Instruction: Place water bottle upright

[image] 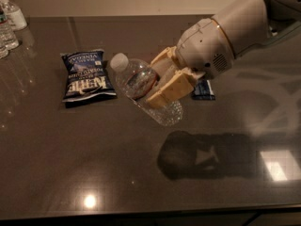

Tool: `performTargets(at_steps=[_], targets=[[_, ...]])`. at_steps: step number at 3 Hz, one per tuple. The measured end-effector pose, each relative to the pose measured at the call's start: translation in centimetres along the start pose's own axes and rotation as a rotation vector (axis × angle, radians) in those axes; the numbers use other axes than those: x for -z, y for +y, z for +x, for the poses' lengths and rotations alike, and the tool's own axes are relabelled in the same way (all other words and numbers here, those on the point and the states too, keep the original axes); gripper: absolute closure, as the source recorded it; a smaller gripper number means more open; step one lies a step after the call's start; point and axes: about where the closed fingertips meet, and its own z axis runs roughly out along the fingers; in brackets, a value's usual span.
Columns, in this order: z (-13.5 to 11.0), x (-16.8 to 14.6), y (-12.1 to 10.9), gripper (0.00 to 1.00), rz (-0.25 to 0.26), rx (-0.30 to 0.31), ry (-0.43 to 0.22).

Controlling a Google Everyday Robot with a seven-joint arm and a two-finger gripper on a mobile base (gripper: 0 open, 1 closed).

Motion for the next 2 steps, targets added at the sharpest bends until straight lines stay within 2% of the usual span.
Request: performTargets(at_steps=[2], targets=[[-0.15, -0.25, 0.37, 1.00, -0.017, -0.028, -0.237]])
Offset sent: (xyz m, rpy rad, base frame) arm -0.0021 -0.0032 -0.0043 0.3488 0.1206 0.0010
